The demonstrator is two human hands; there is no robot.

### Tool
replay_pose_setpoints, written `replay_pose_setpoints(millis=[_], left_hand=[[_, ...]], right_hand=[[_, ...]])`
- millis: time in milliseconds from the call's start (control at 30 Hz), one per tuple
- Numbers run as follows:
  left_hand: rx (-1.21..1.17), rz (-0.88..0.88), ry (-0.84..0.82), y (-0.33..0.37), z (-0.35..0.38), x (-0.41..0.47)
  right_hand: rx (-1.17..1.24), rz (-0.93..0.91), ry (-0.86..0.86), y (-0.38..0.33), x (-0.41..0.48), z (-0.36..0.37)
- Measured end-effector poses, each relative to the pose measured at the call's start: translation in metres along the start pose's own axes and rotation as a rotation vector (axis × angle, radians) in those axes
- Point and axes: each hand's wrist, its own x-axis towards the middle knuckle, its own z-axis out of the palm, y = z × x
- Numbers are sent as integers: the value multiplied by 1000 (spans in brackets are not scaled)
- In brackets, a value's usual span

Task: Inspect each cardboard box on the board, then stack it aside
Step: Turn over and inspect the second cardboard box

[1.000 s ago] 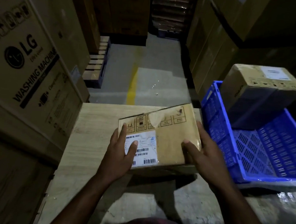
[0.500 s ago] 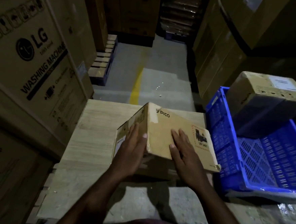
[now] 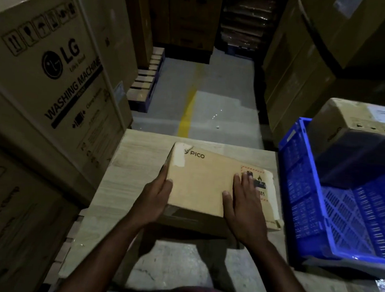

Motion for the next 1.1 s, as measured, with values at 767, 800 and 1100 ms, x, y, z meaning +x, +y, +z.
replay_pose_setpoints(millis=[767, 800, 1100], left_hand=[[946, 330, 3, -30, 47, 24], [948, 330, 2, -30, 46, 24], [900, 376, -17, -14, 65, 28]], right_hand=[[-249, -348, -145, -31, 15, 36], [-243, -348, -153, -31, 16, 36], [-193, -242, -165, 19, 22, 3]])
